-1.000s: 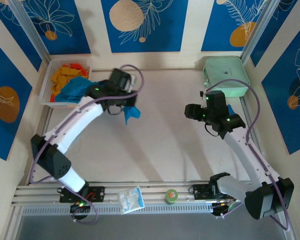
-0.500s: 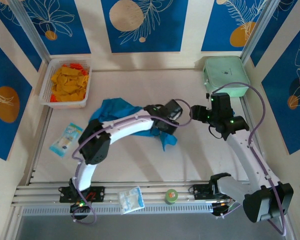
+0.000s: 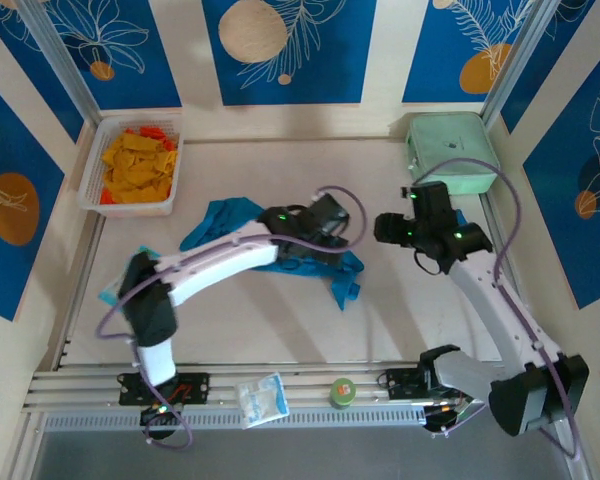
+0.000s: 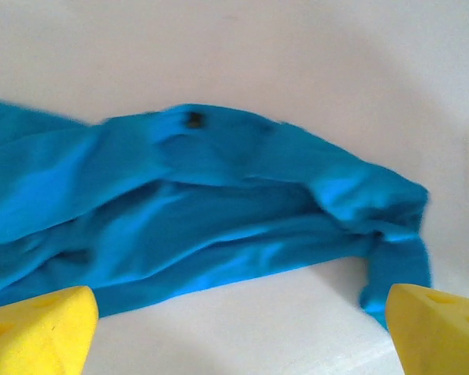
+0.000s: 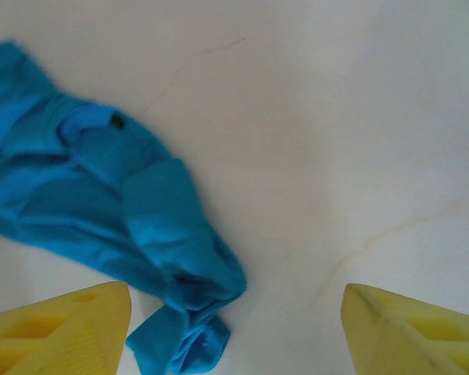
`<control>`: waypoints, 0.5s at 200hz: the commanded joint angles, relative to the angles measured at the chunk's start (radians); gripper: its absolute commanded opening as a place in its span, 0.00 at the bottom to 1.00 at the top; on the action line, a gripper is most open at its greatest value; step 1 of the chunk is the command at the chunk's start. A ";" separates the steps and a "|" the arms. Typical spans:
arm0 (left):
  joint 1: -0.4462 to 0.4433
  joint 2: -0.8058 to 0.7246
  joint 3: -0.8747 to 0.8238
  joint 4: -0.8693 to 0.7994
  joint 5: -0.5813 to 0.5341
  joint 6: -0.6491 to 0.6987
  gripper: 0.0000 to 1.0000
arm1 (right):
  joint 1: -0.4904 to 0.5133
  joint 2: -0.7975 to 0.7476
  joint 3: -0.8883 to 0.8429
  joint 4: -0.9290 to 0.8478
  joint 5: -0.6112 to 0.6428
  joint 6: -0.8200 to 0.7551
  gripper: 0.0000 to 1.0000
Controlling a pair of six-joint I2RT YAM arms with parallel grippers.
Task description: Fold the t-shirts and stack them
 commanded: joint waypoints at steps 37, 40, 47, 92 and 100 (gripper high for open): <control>0.376 -0.349 -0.456 -0.008 0.142 -0.167 0.86 | 0.371 0.477 0.234 0.145 0.219 -0.575 0.72; 0.392 -0.360 -0.475 0.003 0.155 -0.168 0.86 | 0.379 0.503 0.245 0.157 0.232 -0.607 0.72; 0.425 -0.375 -0.515 0.029 0.182 -0.169 0.85 | 0.390 0.562 0.271 0.183 0.258 -0.673 0.71; 0.572 -0.373 -0.681 0.203 0.284 -0.182 0.78 | 0.403 0.823 0.479 0.235 0.271 -0.844 0.66; 0.590 -0.361 -0.699 0.235 0.295 -0.186 0.77 | 0.406 0.857 0.509 0.230 0.269 -0.861 0.65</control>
